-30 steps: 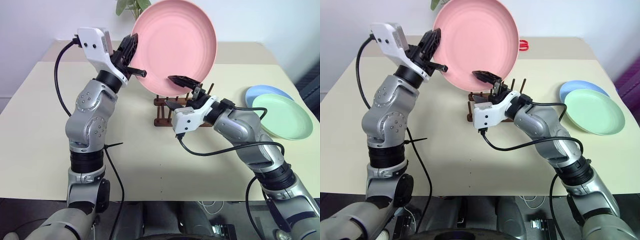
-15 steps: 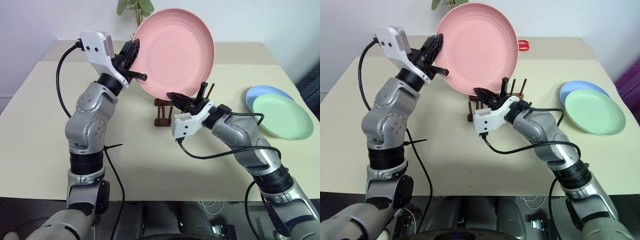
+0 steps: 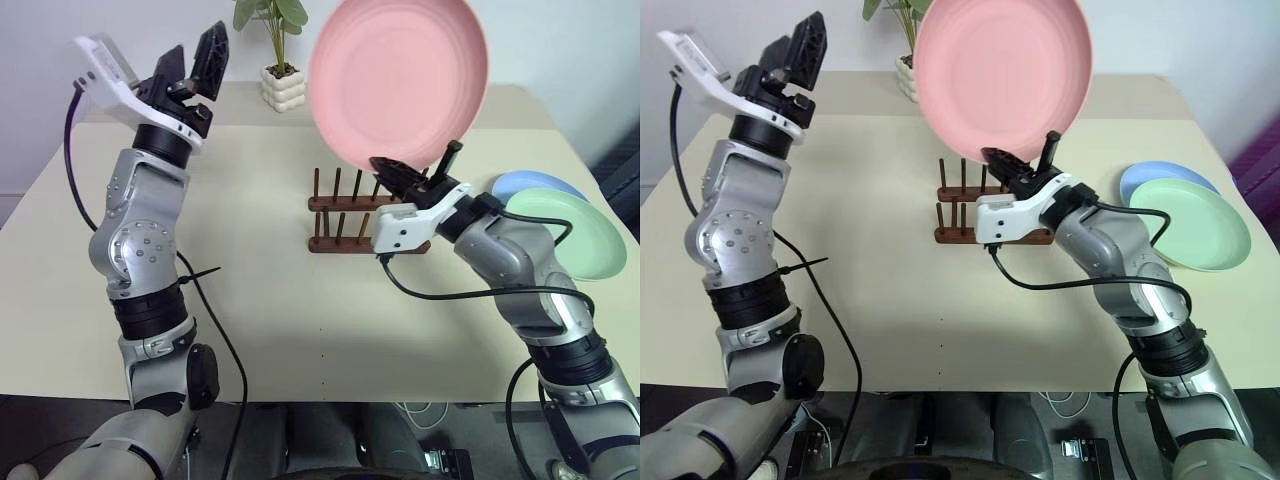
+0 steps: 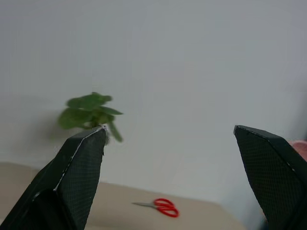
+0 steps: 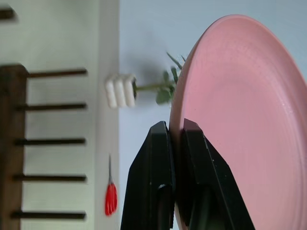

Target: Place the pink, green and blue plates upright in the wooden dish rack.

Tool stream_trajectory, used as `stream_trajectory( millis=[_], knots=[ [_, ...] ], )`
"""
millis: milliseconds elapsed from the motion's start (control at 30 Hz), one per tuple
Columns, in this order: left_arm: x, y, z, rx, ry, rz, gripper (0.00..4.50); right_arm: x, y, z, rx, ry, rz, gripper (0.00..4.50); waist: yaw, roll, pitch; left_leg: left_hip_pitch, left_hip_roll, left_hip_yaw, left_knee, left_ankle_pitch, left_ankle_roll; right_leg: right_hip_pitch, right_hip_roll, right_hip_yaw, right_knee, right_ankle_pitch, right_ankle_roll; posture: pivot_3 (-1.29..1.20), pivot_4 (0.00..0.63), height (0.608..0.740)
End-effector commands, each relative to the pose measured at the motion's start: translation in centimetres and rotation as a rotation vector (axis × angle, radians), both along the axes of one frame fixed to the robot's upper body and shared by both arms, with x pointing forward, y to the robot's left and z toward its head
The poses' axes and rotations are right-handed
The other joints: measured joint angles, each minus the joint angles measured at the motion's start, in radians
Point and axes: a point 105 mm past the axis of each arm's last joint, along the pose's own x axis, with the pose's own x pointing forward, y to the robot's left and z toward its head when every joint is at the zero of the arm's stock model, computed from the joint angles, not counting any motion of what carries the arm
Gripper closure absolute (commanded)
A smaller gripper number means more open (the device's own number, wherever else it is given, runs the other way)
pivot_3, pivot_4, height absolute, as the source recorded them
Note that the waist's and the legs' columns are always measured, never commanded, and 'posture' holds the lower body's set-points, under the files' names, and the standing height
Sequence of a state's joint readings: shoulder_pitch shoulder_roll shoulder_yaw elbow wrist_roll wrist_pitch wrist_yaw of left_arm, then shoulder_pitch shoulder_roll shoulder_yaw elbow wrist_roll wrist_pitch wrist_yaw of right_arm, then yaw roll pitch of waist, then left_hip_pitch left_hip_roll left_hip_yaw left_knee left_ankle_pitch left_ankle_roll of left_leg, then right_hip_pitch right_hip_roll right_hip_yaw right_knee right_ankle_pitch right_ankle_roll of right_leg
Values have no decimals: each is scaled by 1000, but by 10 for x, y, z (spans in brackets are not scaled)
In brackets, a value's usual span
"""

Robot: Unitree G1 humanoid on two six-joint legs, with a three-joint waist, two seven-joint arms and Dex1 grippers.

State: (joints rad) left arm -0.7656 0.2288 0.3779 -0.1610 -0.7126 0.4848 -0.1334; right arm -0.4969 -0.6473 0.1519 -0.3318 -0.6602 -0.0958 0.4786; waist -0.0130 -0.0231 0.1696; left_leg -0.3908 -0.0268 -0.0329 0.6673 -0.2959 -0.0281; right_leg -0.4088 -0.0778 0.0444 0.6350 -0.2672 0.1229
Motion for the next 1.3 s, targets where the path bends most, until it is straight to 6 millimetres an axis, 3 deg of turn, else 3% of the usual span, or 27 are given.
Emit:
stream_trajectory(
  millis=[33,467,500,567,600,633,733,1300],
  knots=[
    [-7,0,12,7,-59,4,29,-9,2,17,22,-70,27,4500,1,0,0,0,0,0,0,0,0,0,0,0,0,0,0,0,150,740],
    [-7,0,12,7,-61,5,29,-9,2,17,22,-70,28,4500,0,0,0,0,0,0,0,0,0,0,0,0,0,0,0,0,150,740],
    [-4,2,-20,231,-6,-11,29,-18,-12,34,280,26,70,4500,-2,0,0,0,0,0,0,0,0,0,0,0,0,0,0,0,150,740],
    [-15,-10,-95,581,136,-209,29,-39,-28,34,685,323,235,4500,-11,6,-4,1,1,0,-3,1,-1,0,2,1,0,0,0,0,150,740],
    [-21,-12,-115,655,174,-278,29,-47,-30,32,766,407,291,4500,-11,11,-4,3,2,0,-5,1,-1,0,2,1,0,0,0,0,150,740],
    [-24,-15,-119,670,176,-306,29,-50,-30,31,787,444,306,4500,-9,12,-3,4,4,0,-6,0,0,1,2,1,0,0,-1,0,150,740],
    [-25,-16,-120,681,160,-324,29,-53,-32,32,802,480,309,4500,3,5,4,0,4,-1,-2,-4,6,0,1,-1,-1,1,-2,0,150,740],
    [-27,-14,-119,684,143,-325,29,-53,-32,32,802,509,310,4500,0,6,3,3,3,-1,-1,1,9,1,0,0,-1,6,-4,0,150,740]
  ],
)
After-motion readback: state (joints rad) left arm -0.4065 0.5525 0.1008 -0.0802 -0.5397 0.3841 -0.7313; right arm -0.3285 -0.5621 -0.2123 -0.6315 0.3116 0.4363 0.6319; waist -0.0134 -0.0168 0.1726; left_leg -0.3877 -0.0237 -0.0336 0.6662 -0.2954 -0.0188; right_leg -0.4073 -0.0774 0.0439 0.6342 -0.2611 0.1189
